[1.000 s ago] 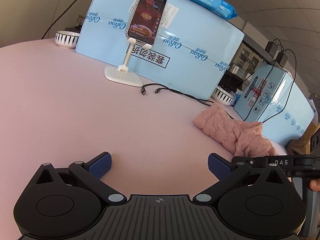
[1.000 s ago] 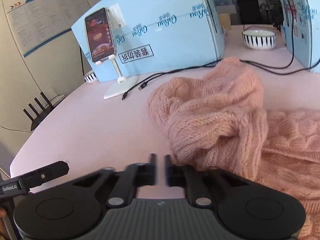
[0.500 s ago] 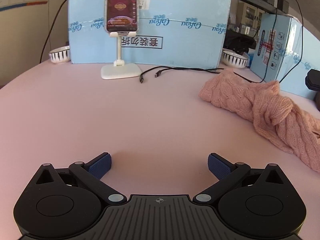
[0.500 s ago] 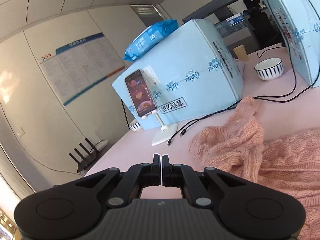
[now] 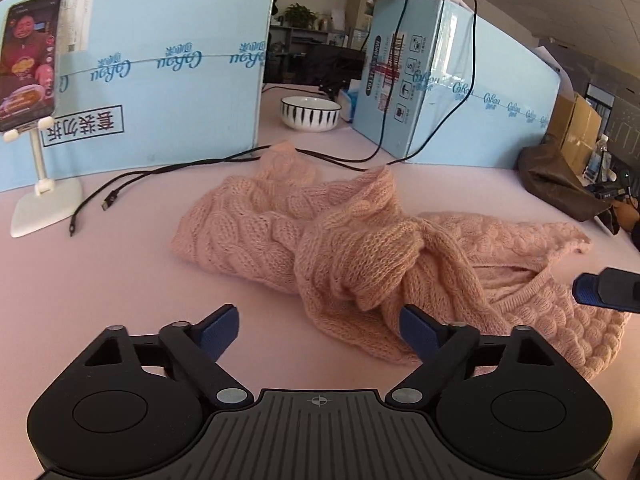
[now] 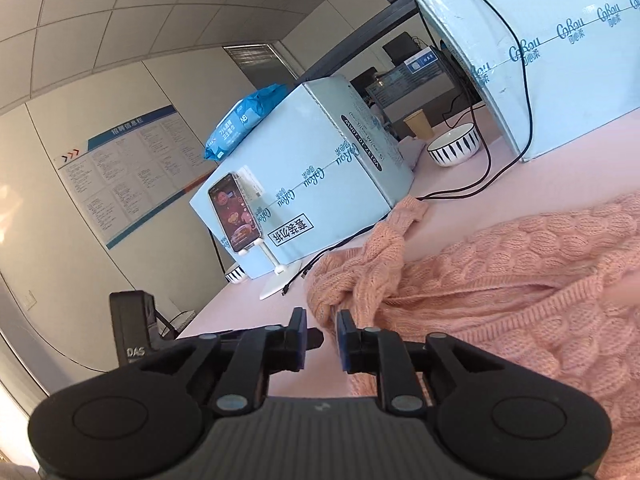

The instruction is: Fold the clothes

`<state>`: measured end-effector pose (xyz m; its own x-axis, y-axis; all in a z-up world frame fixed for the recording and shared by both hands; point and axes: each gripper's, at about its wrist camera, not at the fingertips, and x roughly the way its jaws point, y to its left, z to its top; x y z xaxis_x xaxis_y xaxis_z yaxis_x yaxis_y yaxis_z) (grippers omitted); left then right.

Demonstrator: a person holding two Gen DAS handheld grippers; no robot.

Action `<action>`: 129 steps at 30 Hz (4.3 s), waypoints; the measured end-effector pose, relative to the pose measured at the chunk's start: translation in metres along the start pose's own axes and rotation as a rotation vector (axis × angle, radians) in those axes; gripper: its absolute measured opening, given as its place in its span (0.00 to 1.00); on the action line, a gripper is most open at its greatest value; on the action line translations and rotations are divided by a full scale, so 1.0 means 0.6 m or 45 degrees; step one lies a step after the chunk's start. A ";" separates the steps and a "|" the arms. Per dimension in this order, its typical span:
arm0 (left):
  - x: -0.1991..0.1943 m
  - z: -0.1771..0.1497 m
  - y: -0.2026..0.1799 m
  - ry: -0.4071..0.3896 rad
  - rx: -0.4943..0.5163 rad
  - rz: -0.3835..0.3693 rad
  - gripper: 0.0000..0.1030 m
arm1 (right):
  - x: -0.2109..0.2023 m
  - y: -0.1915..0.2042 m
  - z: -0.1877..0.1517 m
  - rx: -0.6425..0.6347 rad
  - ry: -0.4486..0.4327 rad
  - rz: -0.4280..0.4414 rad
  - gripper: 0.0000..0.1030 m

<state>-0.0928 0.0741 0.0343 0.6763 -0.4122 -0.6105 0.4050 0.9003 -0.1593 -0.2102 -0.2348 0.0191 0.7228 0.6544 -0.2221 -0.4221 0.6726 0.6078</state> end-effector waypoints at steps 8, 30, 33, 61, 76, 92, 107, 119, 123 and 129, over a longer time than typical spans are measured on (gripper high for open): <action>0.040 0.007 -0.011 0.035 -0.014 -0.084 0.19 | 0.000 -0.015 -0.046 -0.080 0.041 0.105 0.68; -0.242 -0.070 0.024 0.203 -0.318 -0.195 0.02 | -0.012 -0.058 -0.052 0.108 0.020 0.323 0.80; -0.270 -0.143 0.026 0.206 -0.454 -0.221 0.02 | -0.009 -0.052 -0.052 0.081 0.036 0.316 0.80; -0.078 -0.043 0.172 0.126 -0.477 -0.022 0.92 | -0.276 -0.189 0.075 0.144 -0.502 -0.882 0.96; -0.004 0.008 0.080 0.150 -0.125 0.283 0.36 | -0.121 -0.251 0.118 -0.091 0.007 -0.956 0.10; -0.004 0.061 0.129 0.119 -0.304 0.377 0.70 | -0.108 -0.291 0.168 -0.080 -0.113 -1.105 0.13; -0.227 -0.128 0.148 0.256 -0.512 0.009 0.92 | -0.056 0.040 0.028 -0.762 0.069 0.063 1.00; -0.254 -0.164 0.140 0.221 -0.552 0.064 0.92 | 0.121 0.154 -0.100 -0.606 0.838 0.497 0.18; -0.261 -0.171 0.143 0.199 -0.570 0.052 0.93 | 0.111 0.158 -0.101 -0.542 0.805 0.584 0.14; -0.253 -0.168 0.126 0.214 -0.516 0.074 0.96 | 0.081 0.148 -0.057 -0.342 0.669 0.808 0.14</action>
<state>-0.2267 0.2190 0.0369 0.5675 -0.3610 -0.7400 0.0723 0.9171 -0.3920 -0.2311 -0.1314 0.0359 -0.0119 0.9639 -0.2659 -0.8229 0.1416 0.5503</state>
